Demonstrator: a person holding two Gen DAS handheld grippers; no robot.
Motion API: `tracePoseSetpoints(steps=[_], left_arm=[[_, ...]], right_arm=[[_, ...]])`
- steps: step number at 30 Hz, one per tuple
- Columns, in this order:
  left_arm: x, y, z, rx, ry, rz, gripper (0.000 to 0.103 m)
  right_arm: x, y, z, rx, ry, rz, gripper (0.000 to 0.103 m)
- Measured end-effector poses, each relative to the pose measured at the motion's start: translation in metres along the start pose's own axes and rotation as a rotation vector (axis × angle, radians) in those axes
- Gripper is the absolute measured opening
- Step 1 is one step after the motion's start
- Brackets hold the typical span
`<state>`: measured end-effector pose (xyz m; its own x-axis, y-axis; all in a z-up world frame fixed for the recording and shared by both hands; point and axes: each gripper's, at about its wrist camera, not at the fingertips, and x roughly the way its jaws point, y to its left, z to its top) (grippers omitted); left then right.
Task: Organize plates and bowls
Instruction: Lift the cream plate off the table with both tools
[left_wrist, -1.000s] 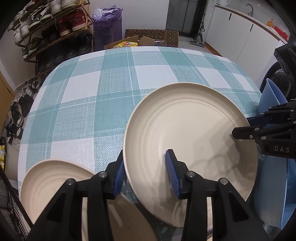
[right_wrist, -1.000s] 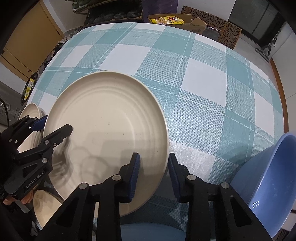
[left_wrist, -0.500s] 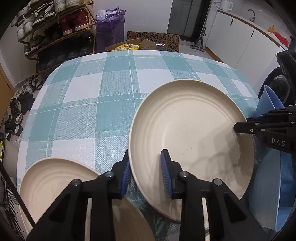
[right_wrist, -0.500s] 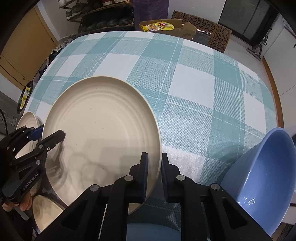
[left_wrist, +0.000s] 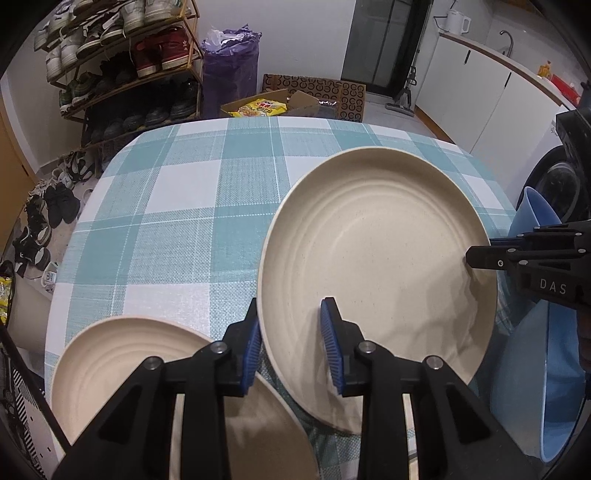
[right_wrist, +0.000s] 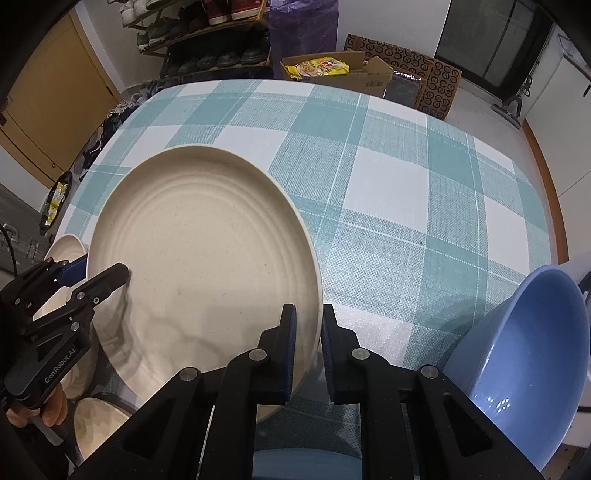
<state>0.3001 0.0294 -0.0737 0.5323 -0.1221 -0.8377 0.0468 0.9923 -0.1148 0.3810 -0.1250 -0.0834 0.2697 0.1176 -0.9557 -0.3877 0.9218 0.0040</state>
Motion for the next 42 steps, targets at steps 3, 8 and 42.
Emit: tracePoseSetpoints(steps=[3,8,42], left_arm=[[-0.007,0.001,0.0,-0.002,-0.016,0.002,0.029],[-0.02,0.002,0.001,-0.005,-0.048,0.004,0.029],[-0.123,0.016,-0.039,-0.048,-0.201,0.03,0.029]], right_arm=[[-0.006,0.002,0.001,-0.002,-0.02,-0.001,0.013],[-0.018,0.006,0.001,-0.002,-0.053,-0.003,0.013],[-0.12,0.058,-0.042,-0.073,-0.227,0.066,0.013]])
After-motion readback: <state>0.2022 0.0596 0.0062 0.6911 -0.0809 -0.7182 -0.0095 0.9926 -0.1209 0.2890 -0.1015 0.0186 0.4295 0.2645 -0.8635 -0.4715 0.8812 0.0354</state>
